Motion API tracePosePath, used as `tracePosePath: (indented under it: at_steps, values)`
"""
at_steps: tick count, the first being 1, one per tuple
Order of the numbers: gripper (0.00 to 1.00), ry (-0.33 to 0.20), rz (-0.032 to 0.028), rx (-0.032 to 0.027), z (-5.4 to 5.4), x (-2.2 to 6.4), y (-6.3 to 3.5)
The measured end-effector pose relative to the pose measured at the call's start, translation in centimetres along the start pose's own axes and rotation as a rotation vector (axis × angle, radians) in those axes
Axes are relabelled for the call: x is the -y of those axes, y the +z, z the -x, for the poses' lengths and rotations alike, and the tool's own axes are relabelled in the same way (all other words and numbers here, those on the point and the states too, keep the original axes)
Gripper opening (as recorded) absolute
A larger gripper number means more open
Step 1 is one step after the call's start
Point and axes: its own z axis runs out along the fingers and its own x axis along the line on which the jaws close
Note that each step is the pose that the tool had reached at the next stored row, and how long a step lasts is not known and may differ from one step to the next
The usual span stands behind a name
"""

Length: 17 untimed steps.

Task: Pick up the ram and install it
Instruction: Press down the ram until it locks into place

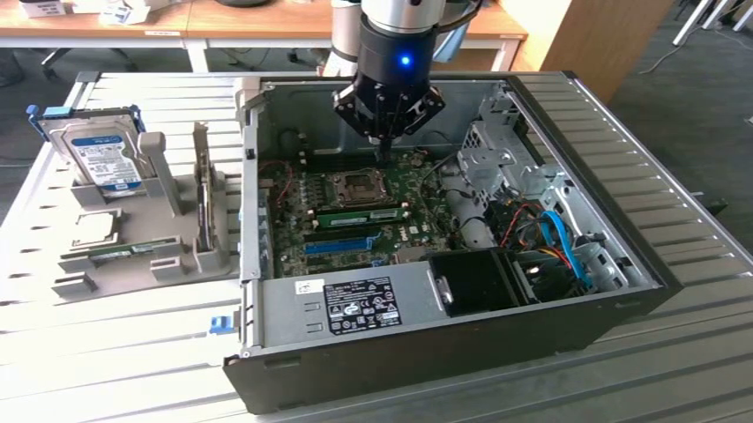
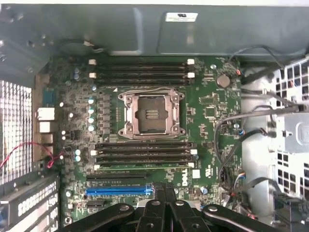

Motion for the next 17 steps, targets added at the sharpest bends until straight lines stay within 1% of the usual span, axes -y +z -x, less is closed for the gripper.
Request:
tracePosePath:
  at_steps: [4,5,7,8,9,10,11,17]
  values:
    - [0.11,-0.001,0.0001,-0.0001,0.0,0.0,0.0]
    - [0.11,-0.001,-0.0006,-0.0013,0.0,0.0,0.0]
    - [0.11,0.0,-0.0039,-0.0121,0.01,0.01,0.0]
    - [0.11,0.0,-0.0056,-0.0185,0.0,0.0,0.0]
    - [0.11,0.0,-0.007,-0.0264,0.02,0.0,0.0]
    - [0.11,0.0,-0.0075,-0.0328,0.02,0.0,0.0]
    - [0.11,0.001,-0.0077,-0.0344,0.02,0.0,-0.01]
    - [0.11,0.001,-0.0076,-0.0345,0.02,0.0,0.0]
